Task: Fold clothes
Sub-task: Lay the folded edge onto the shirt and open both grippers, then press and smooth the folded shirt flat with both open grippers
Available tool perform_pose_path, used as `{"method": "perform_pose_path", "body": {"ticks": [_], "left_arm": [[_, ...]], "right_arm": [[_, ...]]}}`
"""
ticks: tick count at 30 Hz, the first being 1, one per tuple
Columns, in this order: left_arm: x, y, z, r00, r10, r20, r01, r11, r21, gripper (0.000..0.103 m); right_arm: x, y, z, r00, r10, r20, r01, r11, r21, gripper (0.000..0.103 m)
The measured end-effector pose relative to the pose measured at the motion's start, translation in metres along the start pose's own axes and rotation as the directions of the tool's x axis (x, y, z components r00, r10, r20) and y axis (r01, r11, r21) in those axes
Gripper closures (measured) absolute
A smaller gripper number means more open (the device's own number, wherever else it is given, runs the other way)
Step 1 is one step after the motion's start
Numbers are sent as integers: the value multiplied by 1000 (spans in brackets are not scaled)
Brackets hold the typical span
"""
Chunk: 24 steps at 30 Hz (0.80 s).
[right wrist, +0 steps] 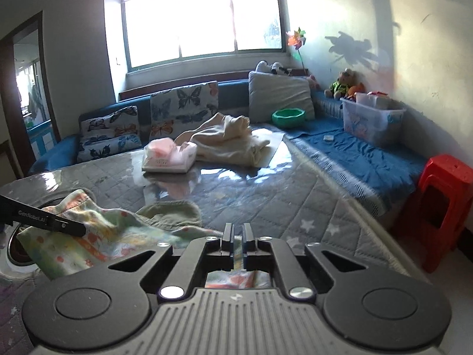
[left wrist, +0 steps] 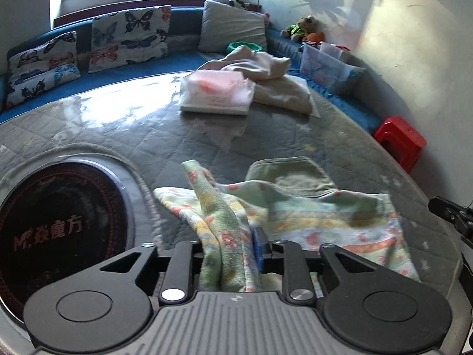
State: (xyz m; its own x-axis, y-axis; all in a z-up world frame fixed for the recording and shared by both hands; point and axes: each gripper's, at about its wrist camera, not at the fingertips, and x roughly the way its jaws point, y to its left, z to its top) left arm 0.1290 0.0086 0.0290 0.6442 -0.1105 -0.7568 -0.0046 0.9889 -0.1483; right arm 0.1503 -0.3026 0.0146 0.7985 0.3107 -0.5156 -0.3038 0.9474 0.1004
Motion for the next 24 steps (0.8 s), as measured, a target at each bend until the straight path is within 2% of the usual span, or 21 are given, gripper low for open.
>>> {"method": "perform_pose_path", "body": {"ticks": [1, 3, 5, 6, 8, 12, 14, 18, 24], "left_arm": [[1, 2, -1, 1000, 7, -7, -7, 1000, -3, 59], [3, 6, -4, 1000, 30, -8, -30, 1000, 3, 54], [4, 12, -7, 998, 54, -17, -54, 999, -3, 48], [5, 16, -7, 998, 64, -19, -64, 998, -8, 45], [5, 21, -8, 997, 80, -19, -80, 997, -15, 45], [5, 29, -7, 993, 115, -10, -115, 993, -21, 45], [7, 31, -7, 990, 143, -7, -143, 989, -19, 45], [7, 28, -6, 989, 145, -4, -145, 989, -11, 46], [1, 11, 1, 997, 78, 25, -79, 997, 22, 52]], "right_arm": [[3, 1, -2, 1000, 1, -5, -1, 1000, -3, 95], [6, 8, -7, 1000, 18, -19, -18, 1000, -19, 92], [10, 16, -12, 999, 35, -34, -36, 999, -35, 78], [12, 19, -14, 998, 44, -42, -45, 998, -43, 76], [16, 27, -19, 997, 61, -57, -64, 996, -58, 63], [24, 42, -29, 992, 94, -88, -102, 991, -88, 54], [28, 49, -34, 988, 110, -104, -121, 987, -103, 45], [33, 61, -45, 981, 135, -141, -154, 979, -131, 41], [31, 65, -44, 977, 141, -162, -166, 974, -155, 35]]}}
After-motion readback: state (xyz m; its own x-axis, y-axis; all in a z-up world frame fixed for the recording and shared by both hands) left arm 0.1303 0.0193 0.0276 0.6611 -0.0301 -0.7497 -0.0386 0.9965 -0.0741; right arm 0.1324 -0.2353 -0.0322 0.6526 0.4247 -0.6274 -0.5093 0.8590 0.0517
